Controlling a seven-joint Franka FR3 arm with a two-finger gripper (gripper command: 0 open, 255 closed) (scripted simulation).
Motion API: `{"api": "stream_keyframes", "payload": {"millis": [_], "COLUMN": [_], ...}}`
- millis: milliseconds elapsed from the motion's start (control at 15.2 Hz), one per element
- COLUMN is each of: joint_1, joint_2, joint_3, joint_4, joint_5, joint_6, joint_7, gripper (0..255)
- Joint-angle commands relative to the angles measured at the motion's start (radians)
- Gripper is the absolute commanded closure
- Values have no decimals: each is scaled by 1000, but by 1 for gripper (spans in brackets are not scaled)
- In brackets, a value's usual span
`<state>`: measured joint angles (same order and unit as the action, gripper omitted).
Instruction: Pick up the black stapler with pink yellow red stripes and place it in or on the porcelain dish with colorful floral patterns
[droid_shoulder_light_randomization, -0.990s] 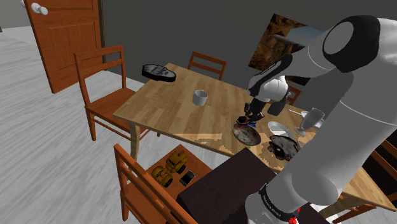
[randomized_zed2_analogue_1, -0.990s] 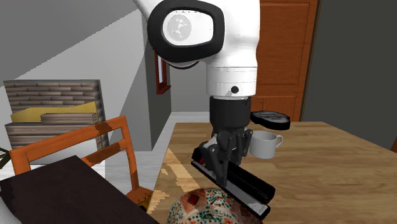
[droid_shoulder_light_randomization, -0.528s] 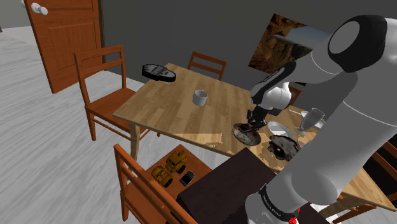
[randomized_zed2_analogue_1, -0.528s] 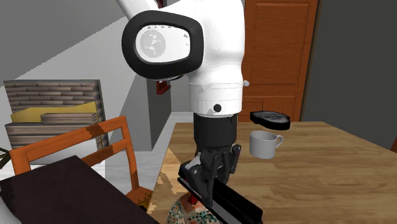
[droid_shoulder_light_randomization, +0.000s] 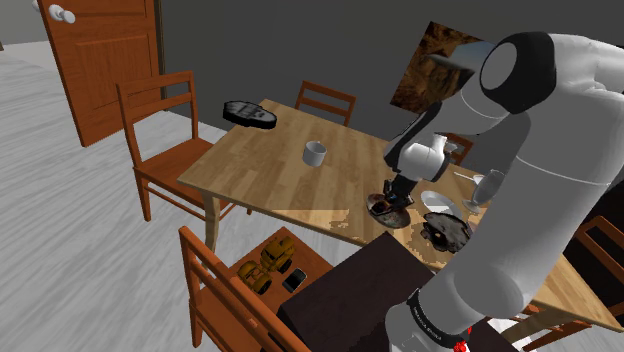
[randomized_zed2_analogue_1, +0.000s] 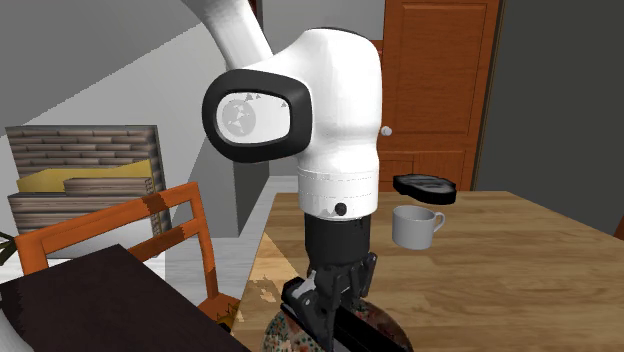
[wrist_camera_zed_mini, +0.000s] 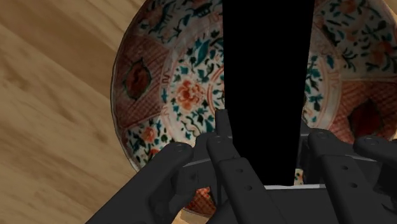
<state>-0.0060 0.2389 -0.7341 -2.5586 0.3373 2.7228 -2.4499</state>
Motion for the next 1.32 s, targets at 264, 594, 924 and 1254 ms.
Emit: {"api": "stream_keyframes", "payload": {"millis": [264,594,924,1254], "joint_1": [-11,-11,71,112], "joint_2": [11,11,-80,-175], "joint_3": [11,11,-97,-162], "joint_4": [0,0,-11,-13], "joint_5": [17,17,-131,-287], "joint_6": [7,7,-48,-104], "joint_7": [-13,-13,94,205], "gripper": [255,0,0,0]}}
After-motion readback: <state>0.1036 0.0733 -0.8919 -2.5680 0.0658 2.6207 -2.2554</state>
